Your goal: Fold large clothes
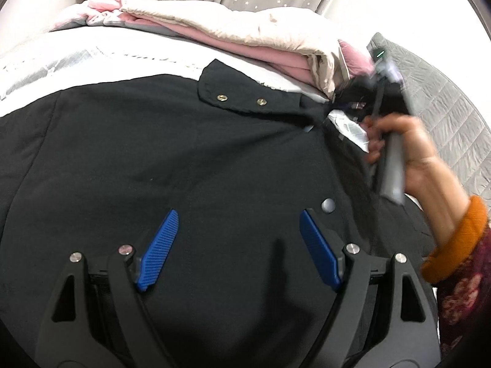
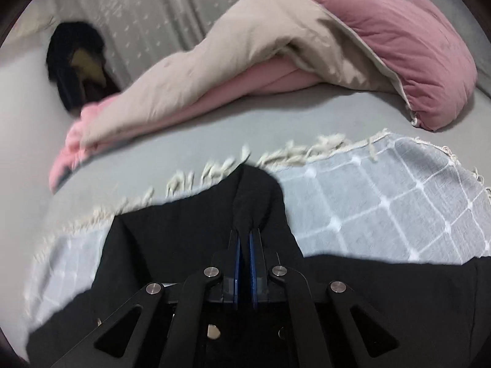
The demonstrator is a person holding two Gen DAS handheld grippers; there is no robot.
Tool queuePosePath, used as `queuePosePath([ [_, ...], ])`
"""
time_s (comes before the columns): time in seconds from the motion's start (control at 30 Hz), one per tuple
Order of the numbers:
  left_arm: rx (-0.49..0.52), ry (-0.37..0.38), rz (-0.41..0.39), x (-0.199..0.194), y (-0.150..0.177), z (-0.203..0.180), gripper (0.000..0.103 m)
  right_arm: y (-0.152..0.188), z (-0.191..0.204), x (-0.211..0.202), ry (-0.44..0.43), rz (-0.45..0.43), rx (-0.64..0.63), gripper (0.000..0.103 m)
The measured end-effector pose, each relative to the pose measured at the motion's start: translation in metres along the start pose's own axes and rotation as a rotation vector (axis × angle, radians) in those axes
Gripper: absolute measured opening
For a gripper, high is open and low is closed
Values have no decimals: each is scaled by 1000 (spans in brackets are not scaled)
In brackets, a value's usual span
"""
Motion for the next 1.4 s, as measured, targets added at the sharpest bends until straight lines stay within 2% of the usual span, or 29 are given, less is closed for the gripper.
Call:
queuePosePath([
  [0.03,1,-6,14,1,1,0,82,7,-12,17,81,35,-54,2],
  [0.07,3,-11,38,2,5,1,82,22,-20,34,87,113,-64,4],
  [0.1,4,-20,55,2,7,3,82,34,-28,42,69,151,-38,4],
  [0.13,6,-33,67,-1,9,6,82,33,-31,38,45,103,-10,6],
  [0.17,11,-46,70,-8,10,10,82,32,-35,30,24,55,26,16],
  [0.2,15,-56,69,-14,10,13,82,33,-41,22,37,43,46,22],
  [0.33,23,-120,51,-52,5,32,82,36,-35,-19,22,34,-72,28],
  [0.4,14,-160,57,-71,4,45,82,38,-30,-45,4,36,-93,35],
  [0.47,-3,-219,77,-93,9,64,82,45,-24,-71,-17,36,-87,50],
  [0.5,-11,-243,85,-101,12,72,82,51,-25,-91,-32,33,-79,52],
  [0.6,-74,-313,104,-134,20,106,82,70,-20,-141,-50,31,-101,58],
  [0.8,-315,-450,79,-198,43,194,82,114,-21,-230,-47,35,-201,63],
  [0.87,-387,-483,66,-213,49,218,82,130,-24,-254,-47,38,-200,68],
  [1.07,-592,-551,-32,-233,60,282,81,172,-38,-299,-70,69,-166,70],
  [1.1,-637,-552,-49,-232,64,292,81,177,-40,-304,-75,69,-154,70],
  [1.17,-721,-512,-143,-233,64,307,80,186,-45,-310,-95,62,-117,70],
  [1.27,-759,-507,-223,-232,56,316,79,199,-49,-310,-134,71,-83,71],
  [1.3,-762,-519,-248,-230,52,320,76,203,-50,-306,-144,90,-85,71],
  [1.33,-761,-545,-269,-228,49,325,68,205,-51,-304,-147,99,-83,71],
  [1.37,-764,-577,-280,-229,48,331,54,205,-55,-300,-134,99,-67,71],
  [1.4,-774,-622,-291,-230,47,340,47,206,-59,-299,-126,97,-55,71],
])
Point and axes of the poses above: each gripper's, at about its wrist camera, not at the fingertips, and x roughly the way its jaws point, z to its left, y to its underside, the point moved 8 cm from there along x, roughly the way its jaws point, and after that the axes turned 10 degrees about -z, right-handed, at the moved point
